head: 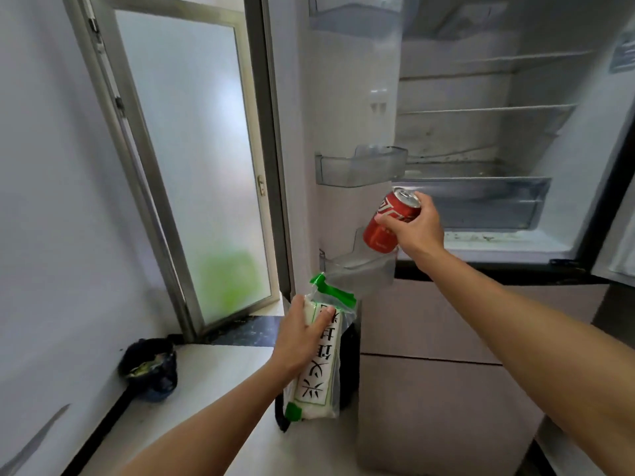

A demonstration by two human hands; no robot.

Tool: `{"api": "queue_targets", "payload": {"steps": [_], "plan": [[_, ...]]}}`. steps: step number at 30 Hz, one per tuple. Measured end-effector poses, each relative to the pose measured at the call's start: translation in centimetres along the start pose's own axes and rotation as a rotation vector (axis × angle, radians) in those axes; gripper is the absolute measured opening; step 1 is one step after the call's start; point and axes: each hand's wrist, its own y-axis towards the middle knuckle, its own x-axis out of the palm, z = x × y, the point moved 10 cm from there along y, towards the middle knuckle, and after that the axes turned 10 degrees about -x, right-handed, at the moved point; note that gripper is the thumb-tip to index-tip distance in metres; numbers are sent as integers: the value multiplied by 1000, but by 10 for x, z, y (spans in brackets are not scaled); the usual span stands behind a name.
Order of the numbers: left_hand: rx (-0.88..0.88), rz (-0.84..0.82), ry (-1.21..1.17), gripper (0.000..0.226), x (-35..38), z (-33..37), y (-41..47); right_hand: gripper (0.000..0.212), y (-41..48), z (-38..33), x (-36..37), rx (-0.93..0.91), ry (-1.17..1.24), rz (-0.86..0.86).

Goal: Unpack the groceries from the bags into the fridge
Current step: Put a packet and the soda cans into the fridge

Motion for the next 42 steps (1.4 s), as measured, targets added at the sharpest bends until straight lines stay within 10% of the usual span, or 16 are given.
{"api": "queue_targets", "payload": {"steps": [15,42], "plan": [[-97,183,72,28,14,-2,5,59,39,47,108,-327,-706,-604],[171,-80,-165,24,199,183,97,47,129,159,-134,-112,-908,-339]]}}
